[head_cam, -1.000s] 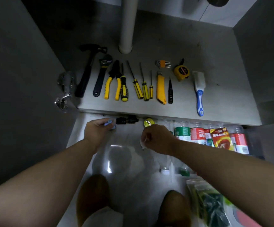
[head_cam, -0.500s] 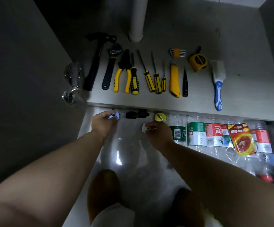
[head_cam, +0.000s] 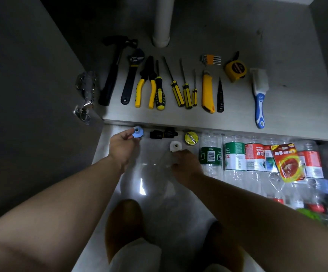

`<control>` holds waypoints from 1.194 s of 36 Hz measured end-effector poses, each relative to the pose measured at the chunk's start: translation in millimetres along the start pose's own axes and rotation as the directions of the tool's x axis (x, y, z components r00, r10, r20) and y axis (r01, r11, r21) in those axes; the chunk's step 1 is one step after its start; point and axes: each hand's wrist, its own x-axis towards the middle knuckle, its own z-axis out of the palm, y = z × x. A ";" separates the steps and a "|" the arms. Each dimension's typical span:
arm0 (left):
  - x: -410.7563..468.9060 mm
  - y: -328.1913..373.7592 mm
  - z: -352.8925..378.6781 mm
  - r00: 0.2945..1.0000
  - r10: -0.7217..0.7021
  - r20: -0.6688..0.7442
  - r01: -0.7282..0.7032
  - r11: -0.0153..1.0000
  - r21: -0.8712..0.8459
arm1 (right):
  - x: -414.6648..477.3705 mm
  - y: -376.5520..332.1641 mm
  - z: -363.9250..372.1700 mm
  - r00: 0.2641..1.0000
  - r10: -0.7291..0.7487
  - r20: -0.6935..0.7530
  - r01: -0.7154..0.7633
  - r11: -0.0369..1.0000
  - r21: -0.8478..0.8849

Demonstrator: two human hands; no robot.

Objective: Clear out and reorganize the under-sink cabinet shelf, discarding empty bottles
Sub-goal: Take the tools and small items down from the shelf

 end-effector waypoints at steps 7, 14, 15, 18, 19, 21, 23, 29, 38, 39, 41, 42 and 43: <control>-0.8 1.3 2.3 0.999 0.020 0.038 -0.023 0.997 0.077 | -2.5 0.2 2.3 1.000 0.000 -0.024 0.001 0.999 0.043; -2.6 1.8 4.2 1.000 0.018 -0.025 -0.006 0.923 0.385 | -9.5 0.3 -24.6 0.972 -0.235 0.031 0.237 0.960 -0.152; -5.7 3.6 6.1 1.000 0.005 0.014 -0.010 0.891 0.453 | -11.5 -0.9 -33.2 0.961 -0.272 0.041 0.275 0.948 -0.158; -21.2 11.8 18.5 0.972 -0.031 0.232 -0.125 0.770 0.626 | -15.9 -5.7 -65.8 0.914 -0.402 0.056 0.405 0.892 -0.200; -27.8 15.3 25.2 0.950 -0.055 0.309 -0.165 0.750 0.640 | -16.5 -6.1 -77.9 0.898 -0.438 0.046 0.437 0.872 -0.221; -40.6 23.5 40.4 0.888 -0.099 0.449 -0.236 0.739 0.630 | -16.3 -4.8 -101.9 0.875 -0.484 -0.018 0.467 0.852 -0.238; -53.1 33.8 56.1 0.821 -0.097 0.563 -0.317 0.742 0.590 | -13.6 -0.2 -125.2 0.865 -0.487 -0.121 0.451 0.860 -0.239; -70.0 68.3 100.2 0.718 0.232 0.656 -0.568 0.739 0.361 | 12.2 25.1 -186.1 0.865 -0.342 -0.366 0.296 0.939 -0.177; -44.0 97.0 126.5 0.705 0.507 0.496 -0.690 0.654 0.311 | 96.2 30.3 -240.1 0.909 -0.215 -0.357 0.114 0.953 -0.281; -42.6 98.0 127.2 0.712 0.500 0.494 -0.681 0.664 0.309 | 105.6 27.3 -242.3 0.913 -0.207 -0.350 0.116 0.958 -0.262; -40.6 98.3 127.8 0.716 0.488 0.498 -0.670 0.681 0.296 | 125.0 22.1 -244.5 0.933 -0.196 -0.300 0.121 0.960 -0.252; -39.9 98.1 128.0 0.715 0.483 0.506 -0.667 0.686 0.289 | 133.2 19.8 -244.5 0.943 -0.201 -0.264 0.122 0.950 -0.289; -39.7 98.0 128.1 0.713 0.480 0.512 -0.667 0.690 0.281 | 138.7 17.4 -243.6 0.950 -0.208 -0.234 0.119 0.932 -0.342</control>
